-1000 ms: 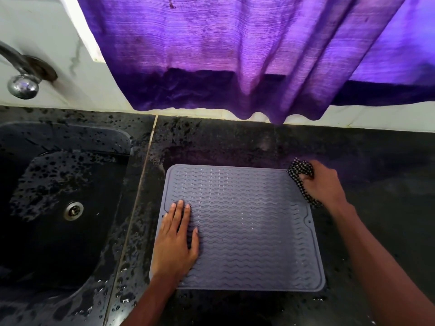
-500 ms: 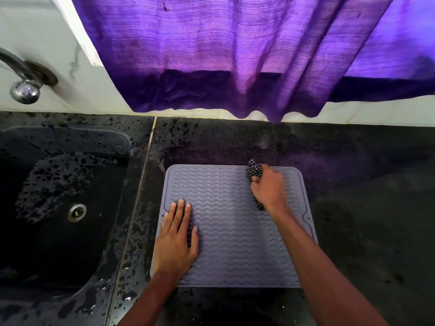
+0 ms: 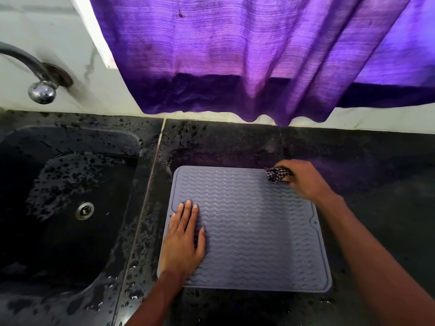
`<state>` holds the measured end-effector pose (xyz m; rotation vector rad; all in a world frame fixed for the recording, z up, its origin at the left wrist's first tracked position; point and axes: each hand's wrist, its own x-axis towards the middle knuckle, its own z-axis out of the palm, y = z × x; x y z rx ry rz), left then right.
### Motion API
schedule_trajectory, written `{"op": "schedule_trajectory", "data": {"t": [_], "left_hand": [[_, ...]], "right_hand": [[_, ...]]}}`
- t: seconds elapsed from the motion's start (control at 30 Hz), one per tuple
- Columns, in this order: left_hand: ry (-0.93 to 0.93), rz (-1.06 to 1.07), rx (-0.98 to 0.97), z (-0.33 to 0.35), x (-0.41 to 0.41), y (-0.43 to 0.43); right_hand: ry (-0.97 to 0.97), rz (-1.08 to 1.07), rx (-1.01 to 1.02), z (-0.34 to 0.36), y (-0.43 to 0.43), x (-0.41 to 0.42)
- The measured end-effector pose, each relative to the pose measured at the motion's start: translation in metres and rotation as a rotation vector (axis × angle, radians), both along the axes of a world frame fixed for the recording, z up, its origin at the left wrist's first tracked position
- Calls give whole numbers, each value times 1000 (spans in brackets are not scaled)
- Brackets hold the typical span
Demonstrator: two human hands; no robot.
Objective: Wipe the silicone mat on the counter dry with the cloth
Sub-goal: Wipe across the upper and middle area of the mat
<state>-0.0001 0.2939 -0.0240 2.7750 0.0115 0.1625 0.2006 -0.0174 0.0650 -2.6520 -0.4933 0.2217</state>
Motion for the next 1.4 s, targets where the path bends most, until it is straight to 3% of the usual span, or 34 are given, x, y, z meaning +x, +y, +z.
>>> {"op": "schedule_trajectory", "data": {"t": [0.23,0.47,0.63,1.13,1.4], "left_hand": [[5,-2,10,0,0,0],[2,1,9,0,0,0],[3,-1,-8,-2,-1,0],[21,5,4,-2,-1,1],[37,8,35,-1,-1,0]], "right_hand": [[-108,-54,3,-39,-23,-17],[-108,-42,132,-22,-14,-8],[-67,-111,12,-30,5,-12],[-63,-17,79,-20,41,-5],[-20,-16,-24,-24,59,-7]]}}
